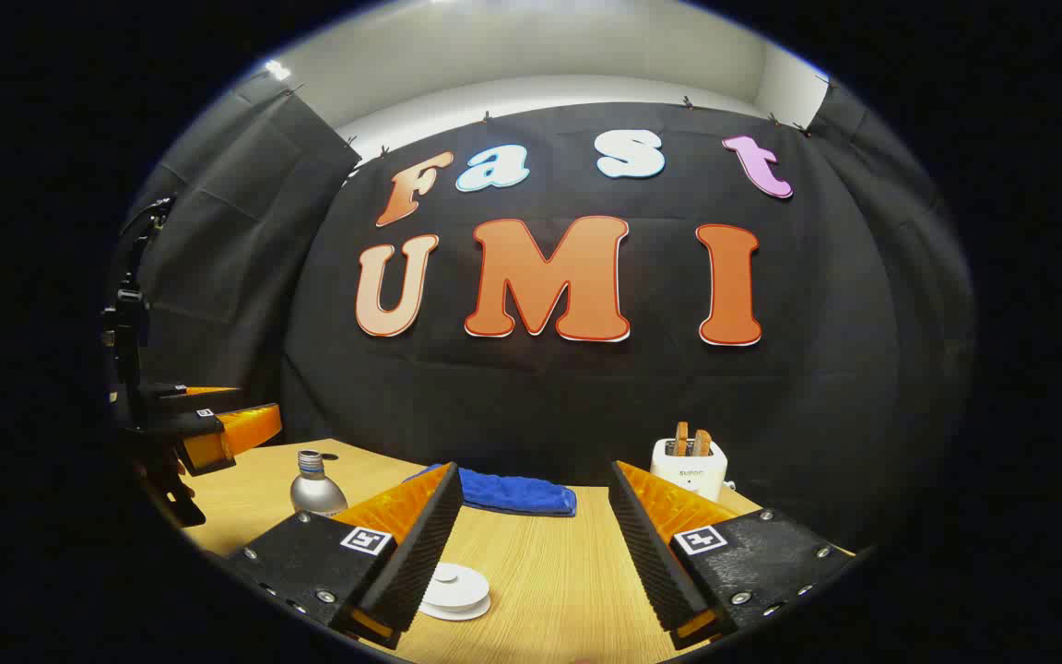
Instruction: Open the teacup lid with one hand, grasp the water bottle and pour water into the teacup with the other hand; after pouring, place the water bottle on the coaster and then close the teacup lid.
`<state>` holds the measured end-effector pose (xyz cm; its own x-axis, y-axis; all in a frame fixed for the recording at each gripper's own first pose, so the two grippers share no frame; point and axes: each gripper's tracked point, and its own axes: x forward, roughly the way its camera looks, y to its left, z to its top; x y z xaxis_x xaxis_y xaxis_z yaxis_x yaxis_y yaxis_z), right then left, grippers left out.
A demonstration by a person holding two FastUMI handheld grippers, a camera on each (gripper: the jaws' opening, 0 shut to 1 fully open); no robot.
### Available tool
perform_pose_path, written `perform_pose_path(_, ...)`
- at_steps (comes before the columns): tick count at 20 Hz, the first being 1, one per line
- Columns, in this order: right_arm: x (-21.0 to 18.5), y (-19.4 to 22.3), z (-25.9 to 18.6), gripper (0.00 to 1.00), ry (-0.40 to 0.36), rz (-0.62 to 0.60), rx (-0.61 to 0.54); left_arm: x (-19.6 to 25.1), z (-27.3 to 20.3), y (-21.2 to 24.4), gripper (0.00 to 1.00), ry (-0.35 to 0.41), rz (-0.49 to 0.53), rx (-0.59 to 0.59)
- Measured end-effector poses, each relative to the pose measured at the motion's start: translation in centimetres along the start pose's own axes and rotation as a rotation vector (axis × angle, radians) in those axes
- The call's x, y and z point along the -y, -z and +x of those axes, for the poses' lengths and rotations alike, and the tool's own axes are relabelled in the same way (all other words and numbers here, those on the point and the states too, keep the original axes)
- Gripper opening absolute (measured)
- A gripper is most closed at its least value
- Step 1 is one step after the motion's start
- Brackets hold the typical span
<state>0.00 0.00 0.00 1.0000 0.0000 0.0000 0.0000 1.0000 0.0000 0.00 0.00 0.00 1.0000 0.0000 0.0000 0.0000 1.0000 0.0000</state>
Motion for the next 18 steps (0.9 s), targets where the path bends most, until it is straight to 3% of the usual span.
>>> perform_pose_path(18,-0.49,0.75,0.64,0.96,-0.024,0.025,-0.029,0.01,0.04,0.70,0.97,0.007,-0.016,-0.019)
